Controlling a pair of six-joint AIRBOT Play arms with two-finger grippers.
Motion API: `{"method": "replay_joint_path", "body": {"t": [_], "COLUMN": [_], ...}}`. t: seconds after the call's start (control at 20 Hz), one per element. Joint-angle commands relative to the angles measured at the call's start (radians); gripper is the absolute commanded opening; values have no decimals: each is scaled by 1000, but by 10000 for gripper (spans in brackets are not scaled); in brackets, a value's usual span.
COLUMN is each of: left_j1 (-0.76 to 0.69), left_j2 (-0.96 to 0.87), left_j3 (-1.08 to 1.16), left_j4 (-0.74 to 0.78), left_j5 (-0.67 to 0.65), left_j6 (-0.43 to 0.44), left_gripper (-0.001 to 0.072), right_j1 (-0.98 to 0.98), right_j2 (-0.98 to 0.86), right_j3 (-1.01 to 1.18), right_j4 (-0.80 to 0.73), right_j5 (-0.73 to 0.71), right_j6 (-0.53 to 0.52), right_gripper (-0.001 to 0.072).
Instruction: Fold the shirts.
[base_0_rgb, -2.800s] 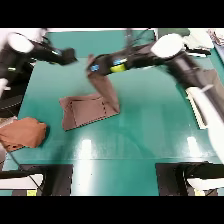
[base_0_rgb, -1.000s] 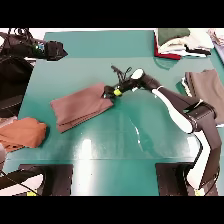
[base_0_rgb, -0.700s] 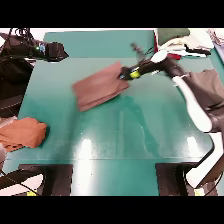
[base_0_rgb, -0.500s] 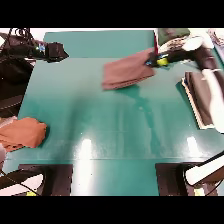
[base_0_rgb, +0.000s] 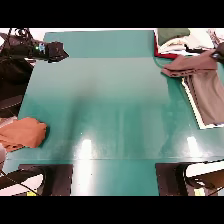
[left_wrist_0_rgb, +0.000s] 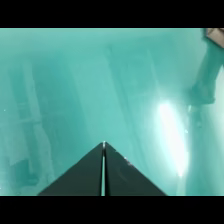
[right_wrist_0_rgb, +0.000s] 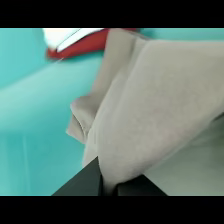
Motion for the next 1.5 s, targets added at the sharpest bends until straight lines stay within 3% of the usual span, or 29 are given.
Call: {"method": "replay_joint_path", "body": {"t": [0.0, 0.3, 0.45, 0.75, 1.3, 1.35, 1.45], "left_j1": [0, 0, 0, 0, 0, 0, 0], "left_j2": [-1, -1, -1, -1, -1, -1, -1], "left_j3": [0, 0, 0, 0, 0, 0, 0], "left_j4": [0, 0, 0, 1, 1, 1, 1], "left_j5": [0, -11, -17, -41, -60, -60, -61], "left_j6": [-14, -13, -13, -5, 23, 23, 23], "left_gripper": [24, 24, 24, 24, 25, 24, 25], "right_j1": [-60, -22, -23, -37, -235, -252, -289], "right_j2": [22, 130, 180, 261, 643, 671, 716], "right_j3": [2, 2, 1, -17, -684, -735, -818], "right_j4": [19, 15, -3, -199, -203, -203, -203], "right_j5": [-89, -238, -184, -2, 51, 50, 48], "right_j6": [4, 4, 2, 2, 10, 9, 8], "right_gripper": [18, 18, 18, 18, 25, 113, 408]}}
